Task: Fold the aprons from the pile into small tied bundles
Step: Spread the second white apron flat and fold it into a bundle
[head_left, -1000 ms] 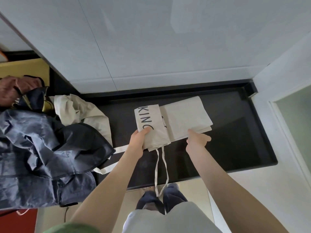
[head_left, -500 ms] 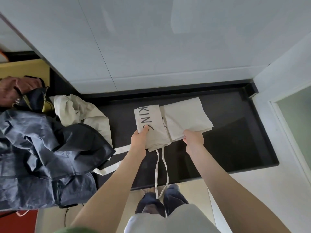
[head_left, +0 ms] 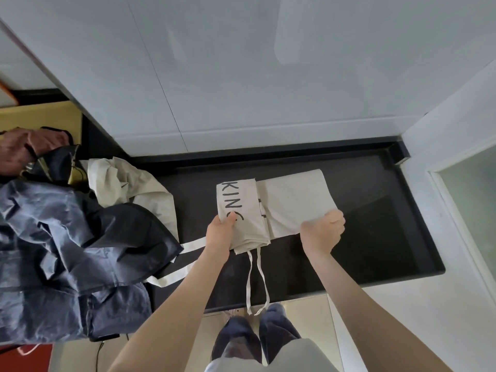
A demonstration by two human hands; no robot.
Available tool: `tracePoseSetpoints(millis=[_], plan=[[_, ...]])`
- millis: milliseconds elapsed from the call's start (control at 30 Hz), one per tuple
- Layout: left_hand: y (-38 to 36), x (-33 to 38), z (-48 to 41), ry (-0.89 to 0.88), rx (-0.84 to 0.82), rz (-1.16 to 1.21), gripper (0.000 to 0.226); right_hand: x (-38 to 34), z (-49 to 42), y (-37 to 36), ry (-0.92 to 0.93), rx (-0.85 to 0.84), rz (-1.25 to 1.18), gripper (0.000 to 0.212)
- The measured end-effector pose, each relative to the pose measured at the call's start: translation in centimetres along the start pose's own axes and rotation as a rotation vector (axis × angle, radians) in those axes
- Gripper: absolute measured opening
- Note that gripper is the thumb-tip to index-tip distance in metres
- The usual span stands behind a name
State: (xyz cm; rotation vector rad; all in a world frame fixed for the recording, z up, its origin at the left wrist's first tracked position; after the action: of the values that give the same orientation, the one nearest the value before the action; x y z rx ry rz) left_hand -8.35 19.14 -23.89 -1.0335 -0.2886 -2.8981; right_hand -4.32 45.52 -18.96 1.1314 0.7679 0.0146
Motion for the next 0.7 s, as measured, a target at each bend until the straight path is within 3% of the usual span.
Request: tracePoseSetpoints(millis=[100, 167, 233, 300, 400, 500, 600, 700], plan=[[0.1, 0.6, 0.3, -0.059, 0.012, -0.075, 0.014, -3.6, 1.3, -1.3, 0.389, -0.152, 0.048, 0.038], [0.3, 0.9, 0.4, -0.089, 0.028, -0.120, 0.024, -5.9, 3.8, -3.8, 0.617, -0.455, 0.064, 0.032], [0.5, 1.1, 0.7, -0.117, 0.031, -0.128, 0.023, -6.7, 6.7, -6.2, 0.701, -0.719, 0.095, 0.040], [0.6, 1.4, 1.2, -0.124, 0.020, -0.107, 0.020, -6.4, 8.3, -7.6, 0.576, -0.843, 0.041, 0.054], [0.3, 2.0, 1.8, -0.119, -0.023, -0.068, 0.027, -6.2, 9.1, -8.4, 0.381, -0.864, -0.139, 0.065], [-0.9, 2.8, 2.9, -0.141, -0.098, -0.171, 0.043, -7.6, 9.7, -7.7, 0.321, -0.865, -0.360, 0.047], [-3.9, 3.1, 4.3, -0.195, -0.249, -0.140, 0.057, -8.2, 9.3, -6.7, 0.046, -0.882, -0.633, 0.026], [-5.7, 2.0, 4.7, -0.131, -0.267, -0.087, 0.073, -7.5, 9.9, -7.7, -0.230, -1.091, -0.711, 0.056]])
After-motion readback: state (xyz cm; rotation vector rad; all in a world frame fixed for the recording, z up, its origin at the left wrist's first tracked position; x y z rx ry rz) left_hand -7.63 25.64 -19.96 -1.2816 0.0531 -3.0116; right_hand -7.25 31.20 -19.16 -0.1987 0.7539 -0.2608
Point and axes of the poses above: each hand's wrist, its own z-axis away from the middle knuckle, its own y-axis out of the back of the hand, x = y × z, the point moved 8 cm from there along -z, towards the middle knuckle, and after that the axes turned 1 degree about x, right-handed, at the moved point
